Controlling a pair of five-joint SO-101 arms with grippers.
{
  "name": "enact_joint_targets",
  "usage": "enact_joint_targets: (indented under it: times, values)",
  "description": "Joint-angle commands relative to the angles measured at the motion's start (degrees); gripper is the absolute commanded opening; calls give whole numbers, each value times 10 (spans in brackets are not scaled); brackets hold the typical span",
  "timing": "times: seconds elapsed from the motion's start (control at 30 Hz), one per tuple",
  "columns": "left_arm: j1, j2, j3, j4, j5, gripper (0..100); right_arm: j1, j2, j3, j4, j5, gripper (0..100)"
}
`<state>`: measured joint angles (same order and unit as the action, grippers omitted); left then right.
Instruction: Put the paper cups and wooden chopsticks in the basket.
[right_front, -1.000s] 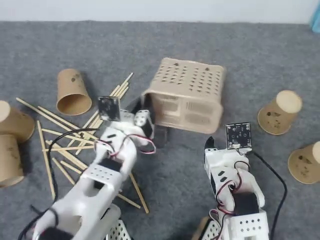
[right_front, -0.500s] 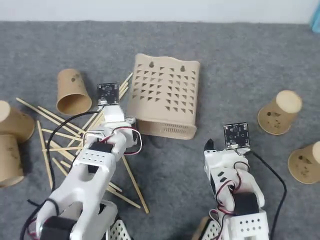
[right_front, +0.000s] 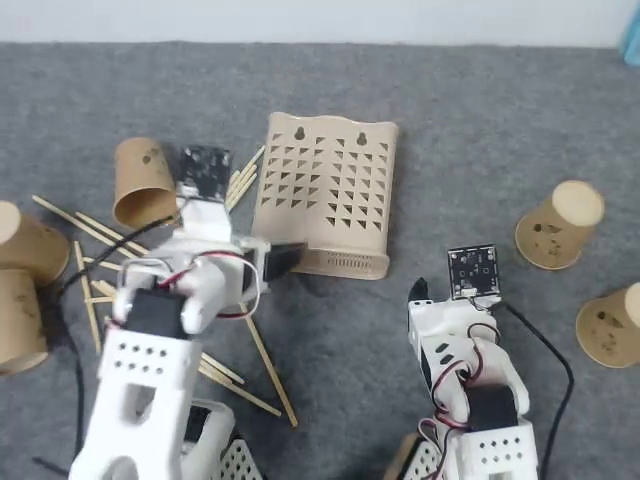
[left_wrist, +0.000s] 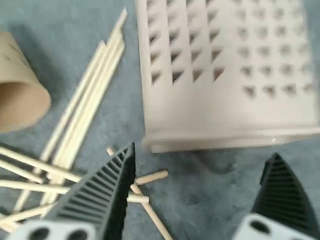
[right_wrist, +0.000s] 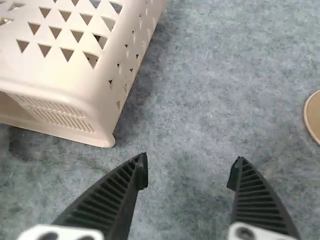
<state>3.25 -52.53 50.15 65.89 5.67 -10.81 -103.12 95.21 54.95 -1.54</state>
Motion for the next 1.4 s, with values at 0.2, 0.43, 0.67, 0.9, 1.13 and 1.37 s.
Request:
enact_joint_targets:
  times: [0.2,0.43,0.67,0.9,1.13,1.37]
  values:
    - [11,294,-432,157,15,378,5,-8,11,2,12,270]
    - [10,629,-807,223,16,378,5,-8,11,2,12,270]
    - [10,928,-1148,204,61,319,5,-8,11,0,12,270]
    - [8,1174,-1430,142,60,306,5,-8,11,0,12,270]
    - [3,1251,-1447,137,29,305,5,-8,11,-5,12,270]
    - [-19,1222,-1467,215,32,305,5,-8,11,-4,12,270]
